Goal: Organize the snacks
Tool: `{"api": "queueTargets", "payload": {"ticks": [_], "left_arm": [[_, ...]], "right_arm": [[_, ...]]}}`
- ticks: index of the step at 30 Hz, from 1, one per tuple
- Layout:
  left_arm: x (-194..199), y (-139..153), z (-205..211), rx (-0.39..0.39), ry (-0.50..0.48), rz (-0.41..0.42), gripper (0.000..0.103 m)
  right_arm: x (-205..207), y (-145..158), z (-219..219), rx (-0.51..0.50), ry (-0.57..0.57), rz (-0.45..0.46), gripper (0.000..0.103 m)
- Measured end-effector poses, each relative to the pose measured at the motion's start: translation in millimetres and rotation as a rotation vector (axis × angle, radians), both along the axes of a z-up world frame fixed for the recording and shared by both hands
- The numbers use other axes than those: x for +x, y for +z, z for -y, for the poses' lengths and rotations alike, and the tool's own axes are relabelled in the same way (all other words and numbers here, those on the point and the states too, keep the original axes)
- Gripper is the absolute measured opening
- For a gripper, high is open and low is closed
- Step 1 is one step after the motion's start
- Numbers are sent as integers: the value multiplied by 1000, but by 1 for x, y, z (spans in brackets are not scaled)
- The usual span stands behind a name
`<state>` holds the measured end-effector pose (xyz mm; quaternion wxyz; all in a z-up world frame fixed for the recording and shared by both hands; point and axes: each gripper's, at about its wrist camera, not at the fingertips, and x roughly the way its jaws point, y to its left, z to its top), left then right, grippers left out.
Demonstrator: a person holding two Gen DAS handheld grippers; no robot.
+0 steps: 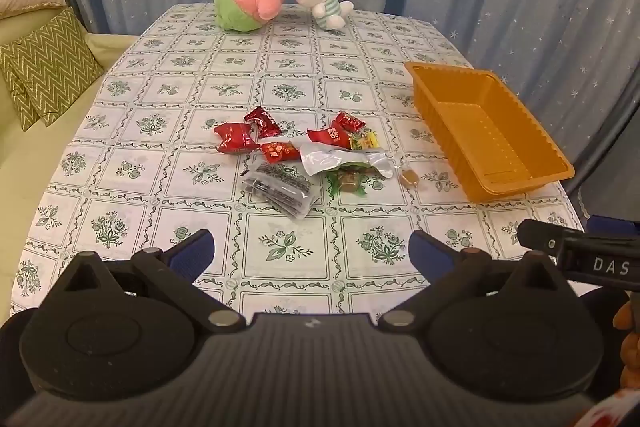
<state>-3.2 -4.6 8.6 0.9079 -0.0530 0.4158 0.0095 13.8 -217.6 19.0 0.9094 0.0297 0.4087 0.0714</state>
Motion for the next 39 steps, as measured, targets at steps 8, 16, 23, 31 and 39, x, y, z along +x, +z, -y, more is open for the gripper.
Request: {"api": "queueTargets", "payload": {"ticks": [8,16,23,31,39], "left_arm": [[0,0,1,-6,-2,-2,103],[-1,0,1,-8,-2,-2,103],[-2,0,0,-9,-4,-2,103],[-2,0,1,-9,-4,-2,103],[-1,1,1,-8,-6,-2,103]], "right_arm": [[0,2,1,6,-2,0,103],[0,3,1,6,-1,-2,103],[-1,3,0,6,-1,0,103],[-1,4,1,6,-1,1,103],[-2,4,0,6,-2,1,103]]}}
